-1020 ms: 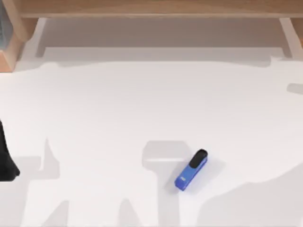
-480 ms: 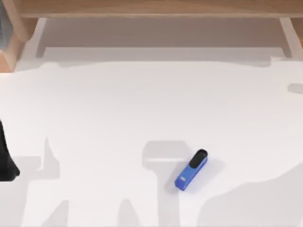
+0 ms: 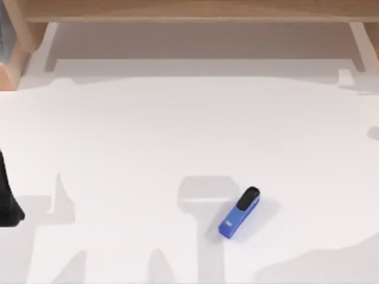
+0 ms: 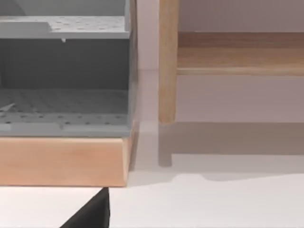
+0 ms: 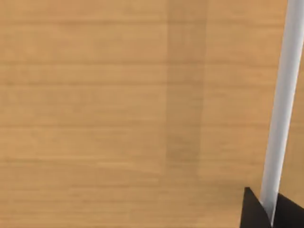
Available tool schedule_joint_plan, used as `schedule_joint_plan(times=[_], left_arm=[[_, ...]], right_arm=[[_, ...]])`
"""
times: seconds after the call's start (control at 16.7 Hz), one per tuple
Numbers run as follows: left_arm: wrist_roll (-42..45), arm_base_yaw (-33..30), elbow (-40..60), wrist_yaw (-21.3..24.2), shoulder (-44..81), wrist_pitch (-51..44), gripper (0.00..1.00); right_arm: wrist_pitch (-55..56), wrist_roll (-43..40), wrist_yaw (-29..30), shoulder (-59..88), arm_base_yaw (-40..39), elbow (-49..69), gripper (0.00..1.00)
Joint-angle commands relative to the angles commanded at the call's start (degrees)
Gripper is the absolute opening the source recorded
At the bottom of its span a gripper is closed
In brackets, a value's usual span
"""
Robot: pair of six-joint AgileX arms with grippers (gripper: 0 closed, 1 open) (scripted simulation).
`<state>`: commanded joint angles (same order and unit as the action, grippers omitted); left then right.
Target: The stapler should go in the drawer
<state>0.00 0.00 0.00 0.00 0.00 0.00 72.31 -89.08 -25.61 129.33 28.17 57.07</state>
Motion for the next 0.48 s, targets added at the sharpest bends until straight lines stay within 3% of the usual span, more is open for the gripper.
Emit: schedule_joint_plan(times=[0.48], left_arm=[[0.0, 0.0, 0.0, 0.0, 0.0, 0.0, 1.00]], right_arm=[[2.6, 0.0, -1.1, -1.8, 1.2, -4.0, 0.00]])
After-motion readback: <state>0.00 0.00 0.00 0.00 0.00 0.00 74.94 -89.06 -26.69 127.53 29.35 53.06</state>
